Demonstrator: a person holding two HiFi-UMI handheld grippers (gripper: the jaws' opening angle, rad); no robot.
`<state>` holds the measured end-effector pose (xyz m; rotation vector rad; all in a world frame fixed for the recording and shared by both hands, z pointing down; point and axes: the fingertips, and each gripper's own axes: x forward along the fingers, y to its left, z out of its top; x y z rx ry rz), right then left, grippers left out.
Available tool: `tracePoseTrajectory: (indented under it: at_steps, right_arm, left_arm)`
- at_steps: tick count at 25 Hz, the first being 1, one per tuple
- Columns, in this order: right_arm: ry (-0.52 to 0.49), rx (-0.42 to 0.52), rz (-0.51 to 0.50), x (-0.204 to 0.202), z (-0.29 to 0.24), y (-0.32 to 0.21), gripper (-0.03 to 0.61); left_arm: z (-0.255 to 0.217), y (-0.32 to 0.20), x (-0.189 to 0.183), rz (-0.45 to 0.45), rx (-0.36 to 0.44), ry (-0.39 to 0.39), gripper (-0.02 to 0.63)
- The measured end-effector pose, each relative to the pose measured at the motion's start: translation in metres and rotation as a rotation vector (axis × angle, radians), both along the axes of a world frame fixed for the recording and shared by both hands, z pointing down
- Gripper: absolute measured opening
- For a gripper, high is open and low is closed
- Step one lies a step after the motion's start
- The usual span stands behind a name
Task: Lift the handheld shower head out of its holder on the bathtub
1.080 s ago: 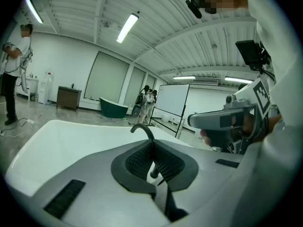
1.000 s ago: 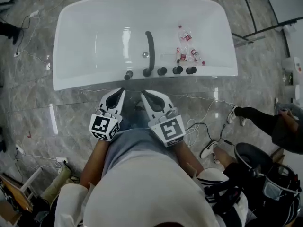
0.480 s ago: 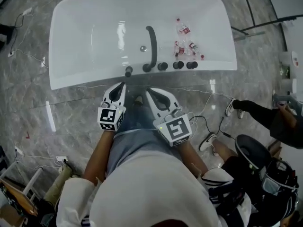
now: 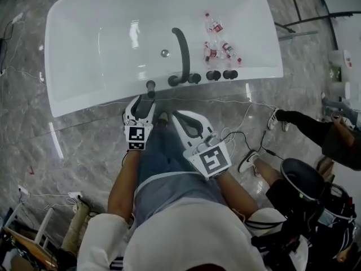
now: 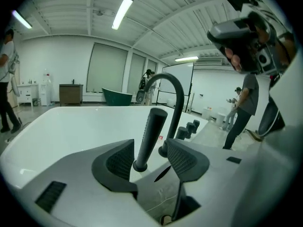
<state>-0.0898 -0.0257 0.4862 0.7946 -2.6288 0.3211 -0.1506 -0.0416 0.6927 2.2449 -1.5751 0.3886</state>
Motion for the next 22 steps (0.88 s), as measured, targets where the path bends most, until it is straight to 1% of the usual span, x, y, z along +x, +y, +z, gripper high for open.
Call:
tracePoseTrajectory:
  at_steps: [2,7,8,9,12,15,17,20,22]
  right_arm:
    - [0.012,-0.013,0.017,-0.006,0.022,-0.011,0.017]
    - [0.034,-0.037,0.084,-0.007,0.072,-0.038,0.017]
    - [0.042,-0.040,0.098,-0.005,0.081,-0.042,0.017]
    - [0.049,-0.044,0.110,-0.002,0.089,-0.045,0.017]
    - [0.076,-0.058,0.129,0.010,0.109,-0.051,0.017]
    - [0.080,-0.060,0.148,0.025,0.111,-0.053,0.017]
    - [0.067,-0.058,0.162,0.036,0.102,-0.051,0.017]
    - [0.044,-0.044,0.177,0.054,0.080,-0.051,0.017]
    - [0.021,-0.036,0.188,0.068,0.060,-0.053,0.017]
  left_arm:
    - [0.036,-0.019,-0.001,0.014,-0.011,-0.027,0.222]
    - [0.115,-0.078,-0.007,-0.016,-0.016,-0.074,0.218]
    - [0.125,-0.087,-0.007,-0.017,-0.009,-0.087,0.198]
    - [0.134,-0.094,-0.007,-0.018,0.002,-0.102,0.156]
    - [0.145,-0.112,-0.004,-0.022,0.031,-0.141,0.152]
    - [0.140,-0.114,0.003,-0.025,0.027,-0.168,0.149]
    - [0.121,-0.106,0.009,-0.038,0.040,-0.156,0.149]
    - [0.073,-0.095,0.019,-0.051,0.072,-0.117,0.149]
    - [0.029,-0.089,0.032,-0.039,0.098,-0.088,0.149]
